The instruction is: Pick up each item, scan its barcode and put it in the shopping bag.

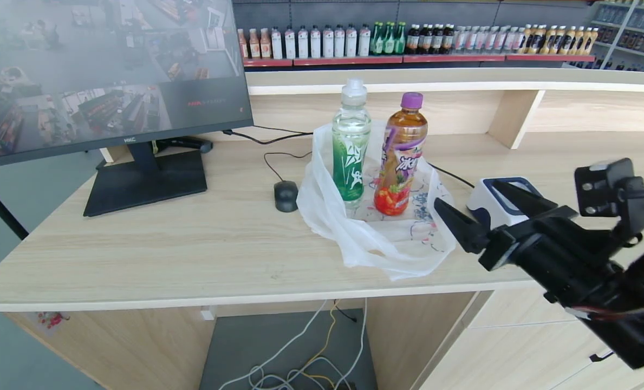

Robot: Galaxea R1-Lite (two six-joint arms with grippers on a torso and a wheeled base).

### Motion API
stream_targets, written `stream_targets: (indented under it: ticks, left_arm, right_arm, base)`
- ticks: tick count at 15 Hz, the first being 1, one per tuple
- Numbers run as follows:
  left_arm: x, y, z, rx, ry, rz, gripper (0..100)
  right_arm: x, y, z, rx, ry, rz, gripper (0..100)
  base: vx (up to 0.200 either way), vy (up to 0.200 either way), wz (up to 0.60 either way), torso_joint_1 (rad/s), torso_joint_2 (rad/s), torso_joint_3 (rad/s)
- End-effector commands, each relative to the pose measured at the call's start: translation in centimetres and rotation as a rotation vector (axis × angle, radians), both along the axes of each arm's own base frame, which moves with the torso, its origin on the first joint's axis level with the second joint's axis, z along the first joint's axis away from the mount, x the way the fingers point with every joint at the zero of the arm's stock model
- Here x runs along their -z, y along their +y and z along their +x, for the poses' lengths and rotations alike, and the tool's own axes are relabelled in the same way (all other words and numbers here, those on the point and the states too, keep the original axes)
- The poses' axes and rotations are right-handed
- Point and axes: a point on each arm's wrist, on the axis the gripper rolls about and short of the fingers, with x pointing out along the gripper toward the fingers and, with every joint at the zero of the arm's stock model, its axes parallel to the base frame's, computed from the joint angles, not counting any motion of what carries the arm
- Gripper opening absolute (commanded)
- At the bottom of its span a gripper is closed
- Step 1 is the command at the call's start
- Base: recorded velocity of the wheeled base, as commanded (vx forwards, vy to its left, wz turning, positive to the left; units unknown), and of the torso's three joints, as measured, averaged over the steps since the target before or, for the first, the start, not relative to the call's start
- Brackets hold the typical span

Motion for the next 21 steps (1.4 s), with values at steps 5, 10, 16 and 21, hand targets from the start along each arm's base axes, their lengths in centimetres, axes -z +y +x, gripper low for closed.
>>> stream_targets:
  ticks: [5,10,16,21]
  left_arm:
    - [0.0,0.0,0.0,0.000,-0.001,0.000,100]
    - [0.0,0.0,0.0,0.000,-0.001,0.000,100]
    - [0.0,0.0,0.0,0.000,-0.001,0.000,100]
    - [0.0,0.0,0.0,0.000,-0.001,0.000,100]
  right_arm:
    - [1.4,-6.3,-11.2,-0.047,0.023,0.104,100]
    - [6.3,-10.9,-18.4,-0.155,0.181,0.014,100]
    - [10.8,-12.9,-21.3,-0.214,0.194,-0.099,100]
    - [10.6,-12.0,-20.6,0.076,0.337,-0.094,100]
  base:
    - [0.000,0.000,0.00,0.000,0.00,0.000]
    - [0.000,0.000,0.00,0.000,0.00,0.000]
    - [0.000,0.000,0.00,0.000,0.00,0.000]
    - [0.000,0.000,0.00,0.000,0.00,0.000]
